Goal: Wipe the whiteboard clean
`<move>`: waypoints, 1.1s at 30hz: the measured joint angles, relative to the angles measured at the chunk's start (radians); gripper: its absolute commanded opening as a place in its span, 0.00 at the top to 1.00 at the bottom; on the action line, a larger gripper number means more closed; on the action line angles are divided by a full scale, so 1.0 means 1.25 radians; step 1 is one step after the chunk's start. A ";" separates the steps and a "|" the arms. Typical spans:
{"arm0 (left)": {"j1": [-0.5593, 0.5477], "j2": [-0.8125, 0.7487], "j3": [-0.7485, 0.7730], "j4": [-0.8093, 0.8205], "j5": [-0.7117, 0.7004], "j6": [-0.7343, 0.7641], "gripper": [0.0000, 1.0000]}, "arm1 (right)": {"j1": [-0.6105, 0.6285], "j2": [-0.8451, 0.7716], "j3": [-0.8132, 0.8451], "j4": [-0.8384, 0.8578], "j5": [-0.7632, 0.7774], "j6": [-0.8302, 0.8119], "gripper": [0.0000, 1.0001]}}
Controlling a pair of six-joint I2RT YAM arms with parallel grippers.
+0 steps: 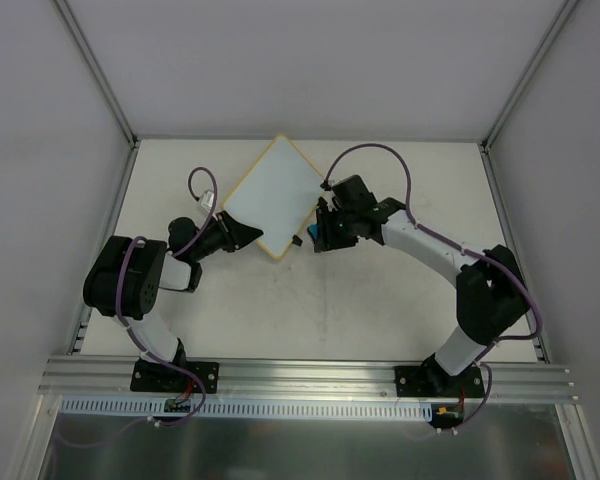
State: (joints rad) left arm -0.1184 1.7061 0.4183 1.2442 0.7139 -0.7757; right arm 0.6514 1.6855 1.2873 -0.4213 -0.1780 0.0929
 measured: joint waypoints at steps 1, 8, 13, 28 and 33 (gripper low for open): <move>0.000 0.004 0.004 0.005 0.003 -0.002 0.73 | 0.000 -0.019 -0.032 -0.001 0.006 -0.001 1.00; 0.000 0.022 0.012 0.013 0.009 -0.008 0.69 | -0.002 -0.175 -0.226 -0.014 0.030 -0.001 1.00; 0.000 0.023 0.017 0.020 0.009 -0.013 0.53 | -0.012 -0.238 -0.303 -0.013 0.031 -0.001 1.00; 0.013 0.032 0.011 0.030 0.009 -0.005 0.31 | -0.045 -0.249 -0.369 -0.071 0.091 -0.028 0.63; 0.023 0.032 -0.016 0.031 0.008 -0.001 0.25 | -0.046 -0.247 -0.363 -0.104 0.134 -0.042 0.26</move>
State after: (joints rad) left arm -0.0895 1.7458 0.3985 1.2823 0.7242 -0.7773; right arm 0.5934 1.3773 0.8330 -0.5514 -0.0109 0.0399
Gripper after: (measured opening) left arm 0.736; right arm 0.638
